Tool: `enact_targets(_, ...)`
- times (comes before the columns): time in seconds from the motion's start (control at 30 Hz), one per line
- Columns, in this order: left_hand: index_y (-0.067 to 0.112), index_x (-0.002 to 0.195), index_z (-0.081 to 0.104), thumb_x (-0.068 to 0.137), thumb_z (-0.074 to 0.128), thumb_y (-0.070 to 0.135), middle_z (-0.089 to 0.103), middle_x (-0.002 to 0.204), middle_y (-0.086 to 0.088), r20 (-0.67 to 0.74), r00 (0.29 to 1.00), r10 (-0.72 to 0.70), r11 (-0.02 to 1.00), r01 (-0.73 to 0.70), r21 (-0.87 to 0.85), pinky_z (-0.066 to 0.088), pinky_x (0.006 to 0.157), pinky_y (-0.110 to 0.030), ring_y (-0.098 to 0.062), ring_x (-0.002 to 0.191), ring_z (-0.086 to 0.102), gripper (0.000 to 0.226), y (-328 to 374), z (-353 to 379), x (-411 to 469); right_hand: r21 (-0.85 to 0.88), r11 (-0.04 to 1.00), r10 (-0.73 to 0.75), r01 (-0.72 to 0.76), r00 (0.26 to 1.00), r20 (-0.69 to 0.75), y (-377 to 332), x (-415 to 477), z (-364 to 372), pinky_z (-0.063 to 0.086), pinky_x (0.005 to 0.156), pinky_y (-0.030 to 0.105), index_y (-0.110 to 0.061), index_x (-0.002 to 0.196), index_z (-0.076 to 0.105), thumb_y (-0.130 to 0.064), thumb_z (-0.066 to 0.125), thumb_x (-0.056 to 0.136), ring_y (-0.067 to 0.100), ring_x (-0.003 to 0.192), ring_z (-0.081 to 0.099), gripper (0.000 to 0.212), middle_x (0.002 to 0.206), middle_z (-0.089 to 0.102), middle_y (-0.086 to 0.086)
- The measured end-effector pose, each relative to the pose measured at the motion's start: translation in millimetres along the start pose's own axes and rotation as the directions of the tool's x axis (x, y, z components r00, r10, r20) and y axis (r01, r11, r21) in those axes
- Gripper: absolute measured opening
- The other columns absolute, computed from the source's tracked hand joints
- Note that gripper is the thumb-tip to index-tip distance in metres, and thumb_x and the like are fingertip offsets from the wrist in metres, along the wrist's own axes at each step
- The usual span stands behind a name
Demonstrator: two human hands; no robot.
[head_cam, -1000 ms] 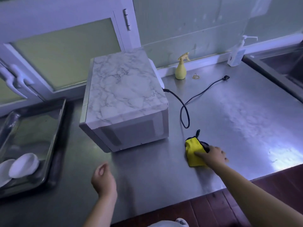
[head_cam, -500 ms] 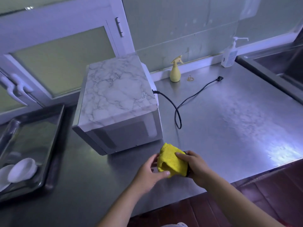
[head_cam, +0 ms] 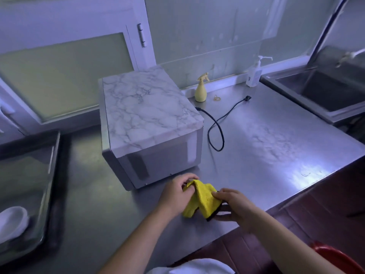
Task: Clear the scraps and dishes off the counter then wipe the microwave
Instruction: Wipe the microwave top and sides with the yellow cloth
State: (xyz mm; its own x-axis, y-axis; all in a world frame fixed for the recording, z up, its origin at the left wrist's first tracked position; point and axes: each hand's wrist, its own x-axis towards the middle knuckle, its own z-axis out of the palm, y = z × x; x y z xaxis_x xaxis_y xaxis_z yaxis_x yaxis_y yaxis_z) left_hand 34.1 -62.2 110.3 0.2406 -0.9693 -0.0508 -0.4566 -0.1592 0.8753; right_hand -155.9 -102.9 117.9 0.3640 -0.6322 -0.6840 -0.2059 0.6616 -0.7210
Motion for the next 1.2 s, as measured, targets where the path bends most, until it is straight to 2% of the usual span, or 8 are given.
enact_targets(0.2, 0.015, 0.101, 0.075, 0.093, 0.060, 0.002, 0.073, 0.093, -0.001, 0.055, 0.998, 0.020, 0.980, -0.009, -0.200, 0.051, 0.086, -0.030, -0.013, 0.087, 0.064, 0.021, -8.0, -49.4, -4.9, -0.117, 0.993, 0.022, -0.019, 1.000, 0.021, 15.4, -28.7, 66.1, 0.058, 0.072, 0.039, -0.009, 0.095, 0.069, -0.033, 0.062, 0.097, 0.024, 0.084, 0.069, 0.025, 0.091, 0.068, 0.011)
enact_targets(0.3, 0.021, 0.098, 0.072, 0.095, 0.058, 0.007, 0.065, 0.084, 0.001, 0.131, 0.991, -0.021, 0.942, 0.063, -0.329, 0.047, 0.080, -0.031, -0.014, 0.080, 0.058, 0.020, -9.0, -67.1, -14.6, -0.705, 0.708, -0.196, -0.040, 0.948, -0.251, 29.7, -43.4, 95.3, 0.047, 0.076, 0.029, -0.018, 0.104, 0.065, -0.056, 0.068, 0.086, 0.020, 0.095, 0.063, 0.041, 0.105, 0.065, 0.003)
enact_targets(0.43, 0.026, 0.095, 0.068, 0.098, 0.056, 0.014, 0.065, 0.081, 0.005, 0.309, 0.949, -0.060, 0.813, 0.227, -0.536, 0.050, 0.071, -0.029, -0.016, 0.080, 0.060, 0.017, -1.2, -87.8, -25.4, -0.912, 0.384, -0.504, 0.145, 0.860, -0.076, 44.2, -65.5, 117.0, 0.017, 0.122, 0.040, -0.048, 0.154, -0.012, -0.068, 0.079, 0.066, 0.016, 0.154, 0.002, 0.128, 0.166, -0.008, -0.014)
enact_targets(0.6, 0.021, 0.101, 0.063, 0.099, 0.056, 0.025, 0.067, 0.080, 0.001, 0.519, 0.854, -0.039, 0.726, 0.381, -0.572, 0.047, 0.050, -0.021, -0.011, 0.064, 0.062, 0.008, 33.6, -111.0, -29.3, -0.496, 0.638, -0.705, 0.589, 0.706, -0.067, 35.2, -89.4, 142.5, 0.057, 0.080, 0.028, -0.061, 0.144, 0.026, -0.041, 0.090, 0.064, 0.012, 0.093, 0.070, 0.104, 0.104, 0.070, -0.014)
enact_targets(0.77, 0.022, 0.135, 0.045, 0.089, 0.067, 0.035, 0.069, 0.095, -0.003, 0.697, 0.708, 0.119, 0.785, 0.363, -0.503, 0.055, 0.071, -0.032, -0.019, 0.081, 0.067, 0.053, 73.1, -125.2, -24.0, -0.320, 0.615, -0.787, 0.721, 0.535, -0.307, 22.7, -90.5, 147.1, 0.053, 0.059, 0.012, -0.030, 0.139, 0.043, -0.015, 0.076, 0.081, 0.002, 0.071, 0.072, 0.068, 0.088, 0.074, -0.015)
enact_targets(1.03, 0.052, 0.148, 0.030, 0.087, 0.058, 0.063, 0.040, 0.150, 0.014, 0.928, 0.347, 0.135, 0.988, 0.021, -0.152, 0.037, 0.112, -0.029, -0.005, 0.136, 0.044, 0.068, 117.6, -126.3, -13.7, 0.033, 0.658, -0.684, 0.753, 0.615, -0.394, 8.2, -82.9, 127.0, 0.061, 0.066, 0.037, -0.016, 0.126, 0.054, -0.017, 0.085, 0.078, 0.031, 0.083, 0.076, 0.057, 0.096, 0.076, 0.010)
enact_targets(1.1, 0.051, 0.136, 0.049, 0.087, 0.057, 0.066, 0.057, 0.140, 0.014, 0.901, 0.421, 0.107, 0.993, -0.084, -0.078, 0.038, 0.110, -0.031, -0.001, 0.127, 0.053, 0.052, 127.5, -128.8, 2.0, 0.038, 0.710, -0.597, 0.703, 0.631, -0.495, -0.3, -77.3, 114.5, 0.060, 0.069, 0.036, -0.020, 0.113, 0.067, -0.025, 0.084, 0.076, 0.028, 0.088, 0.075, 0.041, 0.096, 0.077, 0.006)
enact_targets(1.2, 0.034, 0.111, 0.067, 0.088, 0.059, 0.060, 0.075, 0.110, 0.006, 0.564, 0.821, 0.086, 0.989, -0.139, 0.051, 0.045, 0.099, -0.034, -0.012, 0.105, 0.067, 0.036, 129.6, -137.1, 48.8, 0.117, 0.770, -0.462, 0.627, 0.675, -0.575, -1.3, -59.3, 92.2, 0.058, 0.072, 0.038, -0.022, 0.103, 0.071, -0.028, 0.078, 0.086, 0.026, 0.092, 0.073, 0.020, 0.090, 0.077, -0.002)
